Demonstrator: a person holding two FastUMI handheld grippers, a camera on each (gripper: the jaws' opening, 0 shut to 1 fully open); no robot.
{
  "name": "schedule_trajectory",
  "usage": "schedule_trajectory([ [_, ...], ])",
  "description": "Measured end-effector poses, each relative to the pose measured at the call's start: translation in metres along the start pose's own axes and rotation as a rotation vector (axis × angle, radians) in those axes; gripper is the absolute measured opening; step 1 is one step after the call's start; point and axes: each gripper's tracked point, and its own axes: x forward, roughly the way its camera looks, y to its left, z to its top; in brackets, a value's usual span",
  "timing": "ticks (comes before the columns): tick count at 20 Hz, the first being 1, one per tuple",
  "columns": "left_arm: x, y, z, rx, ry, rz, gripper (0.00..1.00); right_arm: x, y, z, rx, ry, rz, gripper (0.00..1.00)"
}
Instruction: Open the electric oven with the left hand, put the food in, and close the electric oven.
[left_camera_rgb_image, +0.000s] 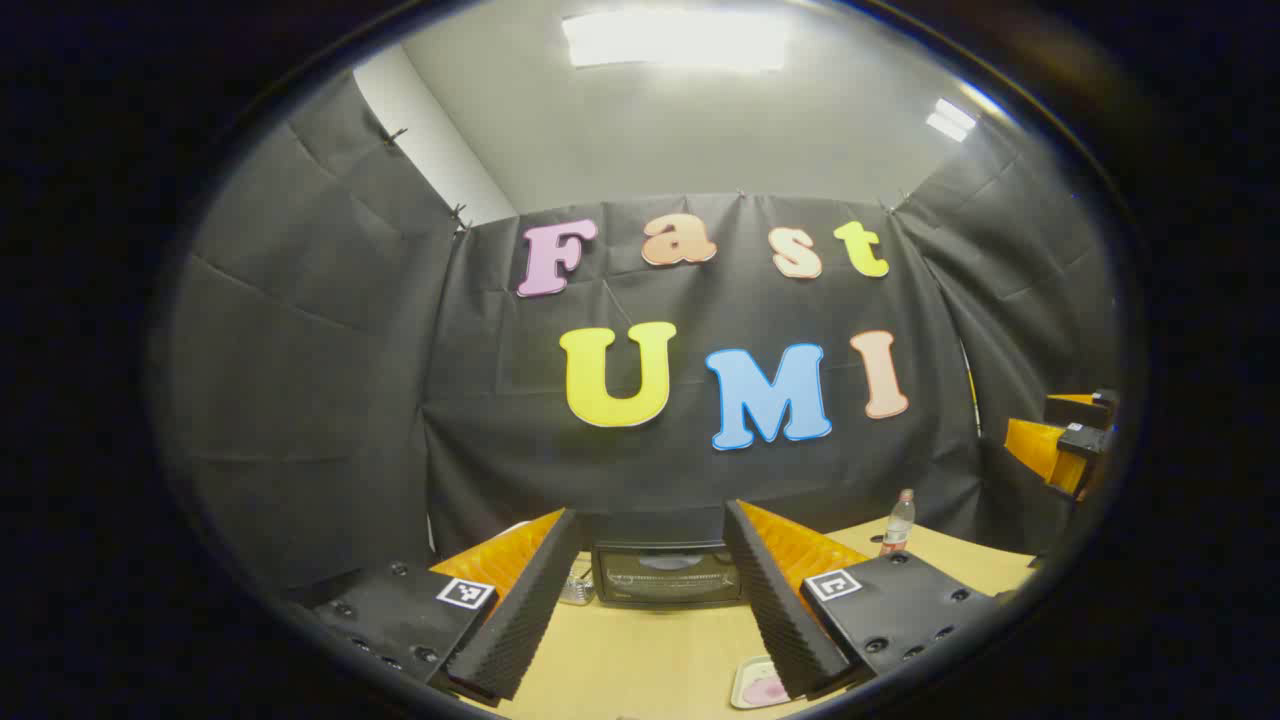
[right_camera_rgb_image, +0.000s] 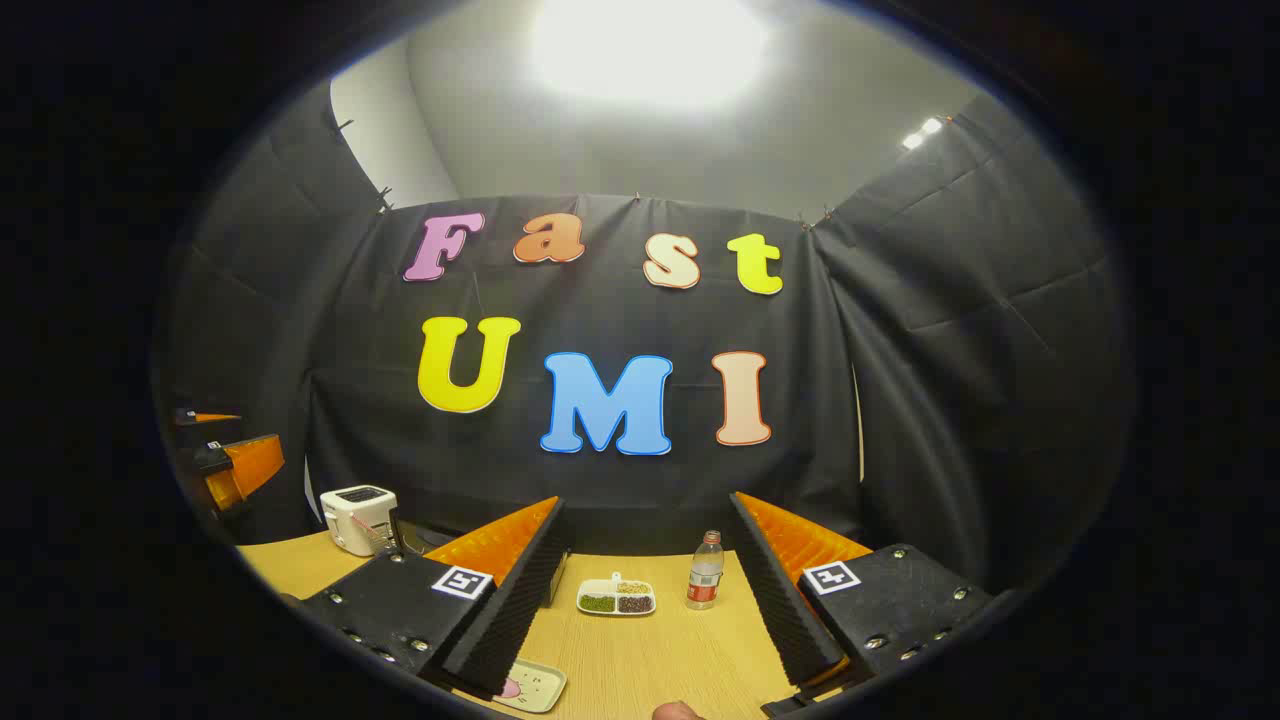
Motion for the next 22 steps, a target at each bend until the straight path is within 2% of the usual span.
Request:
schedule_trajectory([
  [11, -0.001, -0.008, 0.005, -0.001, -0.007, 0.013, 0.97, 0.006, -0.007, 0.0, 0.01, -0.009, 0.003, 0.97],
  [12, 0.0, -0.01, 0.006, -0.002, -0.008, 0.015, 0.91, 0.006, -0.008, 0.0, 0.008, -0.011, 0.005, 0.97],
  [14, 0.001, -0.012, 0.007, 0.004, -0.01, 0.02, 0.91, 0.008, -0.01, 0.0, 0.013, -0.01, 0.011, 0.97],
  [15, 0.001, -0.014, 0.008, 0.008, -0.011, 0.023, 1.0, 0.008, -0.012, -0.003, 0.016, -0.009, 0.014, 0.97],
  [19, 0.011, -0.022, 0.007, -0.011, -0.012, 0.036, 1.0, 0.011, -0.013, -0.016, 0.038, 0.008, 0.054, 0.97],
  [20, 0.019, -0.02, 0.01, -0.02, -0.024, 0.042, 0.9, 0.013, -0.012, -0.017, 0.042, 0.003, 0.061, 0.98],
  [21, 0.025, -0.019, 0.012, -0.022, -0.028, 0.049, 0.9, 0.016, -0.014, -0.019, 0.042, 0.006, 0.06, 0.97],
  [22, 0.032, -0.017, 0.011, -0.02, -0.03, 0.051, 1.0, 0.017, -0.013, -0.023, 0.046, 0.014, 0.064, 0.97],
])
